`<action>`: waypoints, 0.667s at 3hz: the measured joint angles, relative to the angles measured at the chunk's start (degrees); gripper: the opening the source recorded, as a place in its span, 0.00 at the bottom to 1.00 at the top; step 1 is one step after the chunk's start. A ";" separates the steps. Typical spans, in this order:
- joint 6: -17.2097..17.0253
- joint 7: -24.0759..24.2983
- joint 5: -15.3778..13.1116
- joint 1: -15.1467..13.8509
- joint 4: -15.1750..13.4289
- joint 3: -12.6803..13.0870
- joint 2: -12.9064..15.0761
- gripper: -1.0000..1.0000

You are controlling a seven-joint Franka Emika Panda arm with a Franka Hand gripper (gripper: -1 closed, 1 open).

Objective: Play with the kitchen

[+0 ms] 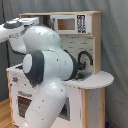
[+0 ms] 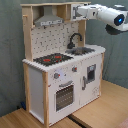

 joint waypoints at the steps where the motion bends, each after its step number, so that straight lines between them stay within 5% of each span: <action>1: -2.79 4.91 -3.06 0.05 1.46 1.22 -2.79 1.00; 2: -5.18 9.42 -5.37 0.03 1.94 2.02 -4.52 1.00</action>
